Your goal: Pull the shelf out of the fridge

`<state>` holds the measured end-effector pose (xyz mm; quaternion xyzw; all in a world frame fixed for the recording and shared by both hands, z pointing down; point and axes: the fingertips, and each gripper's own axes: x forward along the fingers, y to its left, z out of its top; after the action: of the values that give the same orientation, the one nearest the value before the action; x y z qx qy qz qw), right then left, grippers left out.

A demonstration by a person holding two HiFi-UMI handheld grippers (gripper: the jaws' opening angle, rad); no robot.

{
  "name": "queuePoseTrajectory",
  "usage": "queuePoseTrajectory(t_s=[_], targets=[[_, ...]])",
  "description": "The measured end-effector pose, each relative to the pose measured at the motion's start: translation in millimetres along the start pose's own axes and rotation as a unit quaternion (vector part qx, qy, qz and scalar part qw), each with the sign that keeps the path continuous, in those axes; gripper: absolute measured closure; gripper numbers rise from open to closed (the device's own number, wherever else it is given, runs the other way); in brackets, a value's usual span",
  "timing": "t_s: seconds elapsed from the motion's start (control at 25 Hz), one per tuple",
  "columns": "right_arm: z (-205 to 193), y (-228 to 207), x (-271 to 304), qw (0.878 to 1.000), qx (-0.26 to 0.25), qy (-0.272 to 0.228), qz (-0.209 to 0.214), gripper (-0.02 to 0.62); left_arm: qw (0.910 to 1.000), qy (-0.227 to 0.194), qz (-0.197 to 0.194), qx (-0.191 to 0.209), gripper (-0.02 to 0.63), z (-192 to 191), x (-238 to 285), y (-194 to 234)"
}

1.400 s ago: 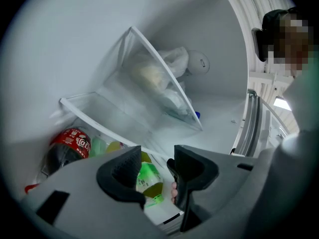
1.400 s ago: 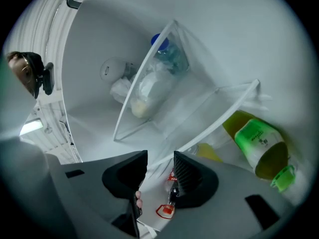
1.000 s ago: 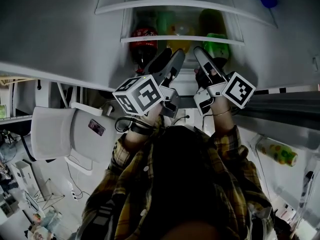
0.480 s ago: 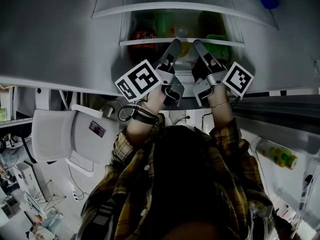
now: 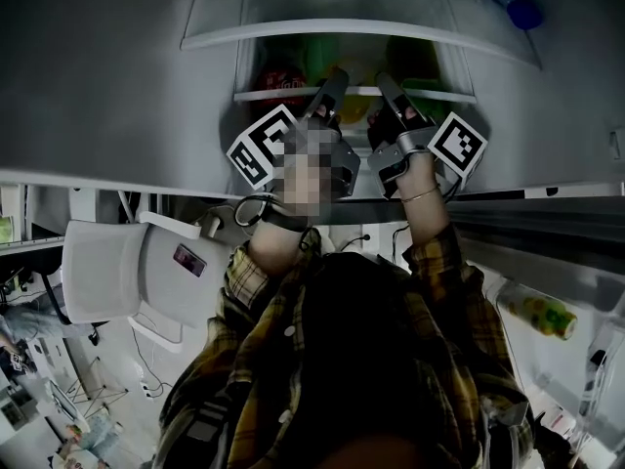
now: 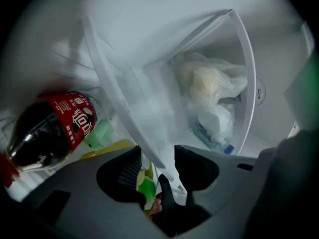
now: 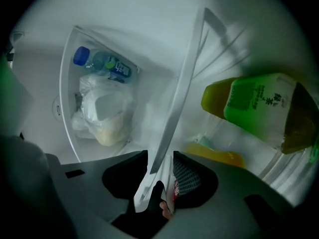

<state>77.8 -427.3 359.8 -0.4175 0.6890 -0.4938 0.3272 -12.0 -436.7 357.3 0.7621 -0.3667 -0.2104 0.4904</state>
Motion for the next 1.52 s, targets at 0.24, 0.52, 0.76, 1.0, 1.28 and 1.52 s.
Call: queuePoseTrajectory(t_s=[0.24, 0.52, 0.76, 1.0, 1.28, 1.52], targets=[[3.7, -6.0, 17.4, 0.999, 0.035, -0.010, -0.010, 0.445, 0.9999, 0.000, 0.016, -0.002, 0.405, 3.2, 13.1, 5.7], [5.8, -7.1, 28.7, 0.999, 0.034, -0.010, -0.020, 0.446, 0.9995, -0.012, 0.024, -0.019, 0.426, 15.6, 16.9, 13.4], [7.7, -3.4, 30.9, 0.999, 0.046, -0.009, -0.009, 0.528, 0.9996, -0.016, 0.014, -0.020, 0.512, 18.2, 20.5, 9.4], [8.1, -3.6, 30.5, 0.997, 0.072, -0.017, -0.005, 0.558, 0.9994, -0.020, 0.009, -0.027, 0.551, 19.2, 20.8, 8.2], [7.3, -3.6, 31.2, 0.996, 0.086, -0.018, -0.001, 0.565, 0.9994, -0.021, 0.011, -0.027, 0.552, 19.7, 20.5, 8.9], [6.8, -2.0, 30.6, 0.996, 0.083, -0.015, 0.002, 0.565, 0.9991, -0.023, 0.012, -0.033, 0.554, 19.7, 19.1, 8.0]])
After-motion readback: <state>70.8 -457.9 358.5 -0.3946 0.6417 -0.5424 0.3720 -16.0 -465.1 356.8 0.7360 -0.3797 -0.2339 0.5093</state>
